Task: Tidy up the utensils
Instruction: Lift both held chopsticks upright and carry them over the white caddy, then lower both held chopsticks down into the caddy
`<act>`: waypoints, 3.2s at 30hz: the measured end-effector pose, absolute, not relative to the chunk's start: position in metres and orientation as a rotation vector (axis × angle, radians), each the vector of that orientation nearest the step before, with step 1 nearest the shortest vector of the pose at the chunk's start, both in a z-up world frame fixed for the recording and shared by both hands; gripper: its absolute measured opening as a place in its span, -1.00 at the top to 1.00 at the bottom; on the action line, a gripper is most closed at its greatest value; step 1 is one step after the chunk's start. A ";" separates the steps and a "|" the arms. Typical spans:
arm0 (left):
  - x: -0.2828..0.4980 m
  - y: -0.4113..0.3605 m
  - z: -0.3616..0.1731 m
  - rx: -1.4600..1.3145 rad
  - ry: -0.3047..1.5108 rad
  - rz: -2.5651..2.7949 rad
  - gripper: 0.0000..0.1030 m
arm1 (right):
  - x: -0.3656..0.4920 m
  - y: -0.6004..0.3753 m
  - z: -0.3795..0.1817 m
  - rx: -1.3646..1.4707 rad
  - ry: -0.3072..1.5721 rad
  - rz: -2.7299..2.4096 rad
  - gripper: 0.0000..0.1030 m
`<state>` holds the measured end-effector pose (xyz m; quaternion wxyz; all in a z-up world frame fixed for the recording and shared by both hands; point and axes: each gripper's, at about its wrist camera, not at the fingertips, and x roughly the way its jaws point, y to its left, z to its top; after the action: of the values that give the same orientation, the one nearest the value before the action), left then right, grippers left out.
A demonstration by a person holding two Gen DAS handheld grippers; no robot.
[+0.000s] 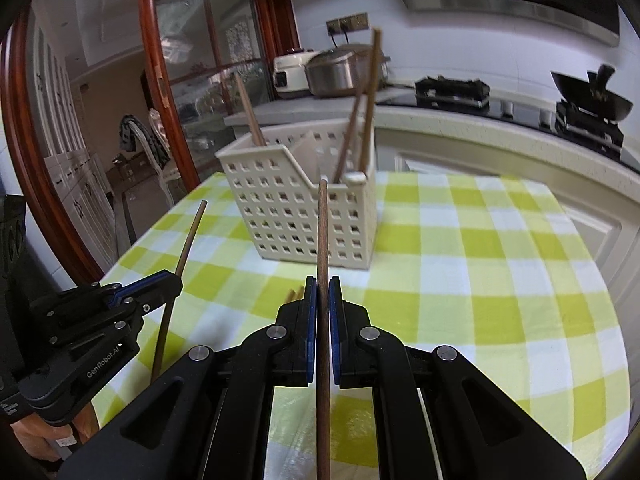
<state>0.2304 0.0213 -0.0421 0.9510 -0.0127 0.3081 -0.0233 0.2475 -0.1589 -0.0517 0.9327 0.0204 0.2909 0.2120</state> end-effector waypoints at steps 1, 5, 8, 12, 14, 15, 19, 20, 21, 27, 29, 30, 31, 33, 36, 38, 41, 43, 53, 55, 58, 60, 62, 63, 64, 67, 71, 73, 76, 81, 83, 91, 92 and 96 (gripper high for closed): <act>0.229 0.022 -0.040 -0.027 0.619 -0.046 0.88 | 0.247 -0.158 -0.050 0.041 0.589 0.436 0.87; 0.221 0.025 -0.033 -0.029 0.590 -0.040 0.88 | 0.242 -0.155 -0.042 0.040 0.569 0.440 0.87; 0.215 0.027 -0.029 -0.032 0.573 -0.040 0.88 | 0.238 -0.154 -0.039 0.040 0.560 0.441 0.87; 0.207 0.029 -0.024 -0.031 0.548 -0.038 0.88 | 0.232 -0.154 -0.034 0.041 0.543 0.440 0.87; 0.204 0.029 -0.021 -0.030 0.536 -0.038 0.88 | 0.228 -0.153 -0.031 0.039 0.530 0.440 0.87; 0.203 0.029 -0.020 -0.031 0.530 -0.038 0.88 | 0.227 -0.153 -0.030 0.038 0.527 0.440 0.87; 0.198 0.029 -0.016 -0.028 0.519 -0.037 0.88 | 0.221 -0.152 -0.026 0.035 0.516 0.438 0.87; 0.197 0.029 -0.014 -0.029 0.516 -0.037 0.88 | 0.220 -0.151 -0.026 0.034 0.514 0.439 0.87; 0.195 0.029 -0.013 -0.030 0.511 -0.036 0.88 | 0.219 -0.151 -0.024 0.032 0.510 0.439 0.87; 0.187 0.032 -0.005 -0.030 0.484 -0.034 0.88 | 0.211 -0.151 -0.016 0.028 0.482 0.443 0.87; 0.184 0.032 -0.002 -0.028 0.474 -0.033 0.88 | 0.209 -0.151 -0.013 0.026 0.472 0.443 0.87; 0.182 0.032 0.000 -0.027 0.468 -0.034 0.88 | 0.207 -0.150 -0.011 0.024 0.469 0.444 0.87; 0.181 0.031 0.001 -0.025 0.464 -0.034 0.88 | 0.206 -0.150 -0.010 0.021 0.464 0.445 0.87; 0.176 0.031 0.005 -0.025 0.449 -0.032 0.88 | 0.202 -0.149 -0.007 0.016 0.453 0.447 0.87; 0.171 0.032 0.010 -0.023 0.432 -0.029 0.88 | 0.198 -0.149 -0.003 0.010 0.437 0.448 0.87; 0.170 0.033 0.012 -0.024 0.426 -0.028 0.88 | 0.194 -0.149 0.000 0.002 0.424 0.449 0.87; 0.168 0.033 0.015 -0.022 0.420 -0.031 0.88 | 0.191 -0.149 0.003 0.002 0.414 0.450 0.87; 0.167 0.032 0.018 -0.018 0.411 -0.034 0.88 | 0.189 -0.149 0.006 0.003 0.407 0.449 0.87; 0.171 0.027 0.032 0.004 0.382 -0.045 0.88 | 0.193 -0.146 0.015 -0.008 0.381 0.450 0.87; 0.174 0.027 0.035 0.008 0.378 -0.049 0.88 | 0.195 -0.147 0.019 -0.008 0.372 0.447 0.87; 0.176 0.027 0.039 0.012 0.370 -0.052 0.89 | 0.198 -0.147 0.025 -0.010 0.359 0.443 0.87; 0.177 0.026 0.042 0.015 0.364 -0.054 0.89 | 0.200 -0.148 0.030 -0.014 0.349 0.441 0.87; 0.179 0.027 0.044 0.018 0.360 -0.057 0.89 | 0.202 -0.148 0.033 -0.016 0.341 0.440 0.87; 0.180 0.027 0.046 0.018 0.358 -0.062 0.89 | 0.204 -0.148 0.036 -0.018 0.336 0.439 0.87; 0.181 0.026 0.048 0.019 0.355 -0.065 0.88 | 0.205 -0.149 0.037 -0.020 0.332 0.438 0.87; 0.186 0.026 0.060 0.023 0.335 -0.077 0.88 | 0.211 -0.150 0.044 -0.023 0.317 0.433 0.87; 0.198 0.027 0.076 0.017 0.316 -0.096 0.88 | 0.222 -0.152 0.055 -0.020 0.293 0.422 0.87; 0.204 0.026 0.085 0.024 0.298 -0.101 0.89 | 0.228 -0.154 0.061 -0.017 0.282 0.419 0.87; 0.211 0.024 0.099 0.033 0.273 -0.109 0.89 | 0.237 -0.153 0.070 -0.019 0.264 0.414 0.87; 0.223 0.016 0.129 0.065 0.218 -0.126 0.89 | 0.250 -0.152 0.088 -0.027 0.225 0.411 0.87; 0.228 0.012 0.139 0.081 0.196 -0.129 0.89 | 0.258 -0.151 0.096 -0.023 0.211 0.411 0.87; 0.269 0.009 0.155 0.076 0.180 -0.130 0.89 | 0.292 -0.150 0.106 0.015 0.212 0.421 0.87; 0.274 0.011 0.156 0.070 0.181 -0.129 0.89 | 0.295 -0.150 0.107 0.015 0.212 0.422 0.87; 0.299 0.021 0.161 0.024 0.182 -0.123 0.89 | 0.308 -0.147 0.107 0.013 0.213 0.423 0.87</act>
<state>0.2992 0.0209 0.1608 0.9939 0.0119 0.0908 -0.0615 0.3075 -0.1466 0.1070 0.9721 0.0065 0.1057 0.2093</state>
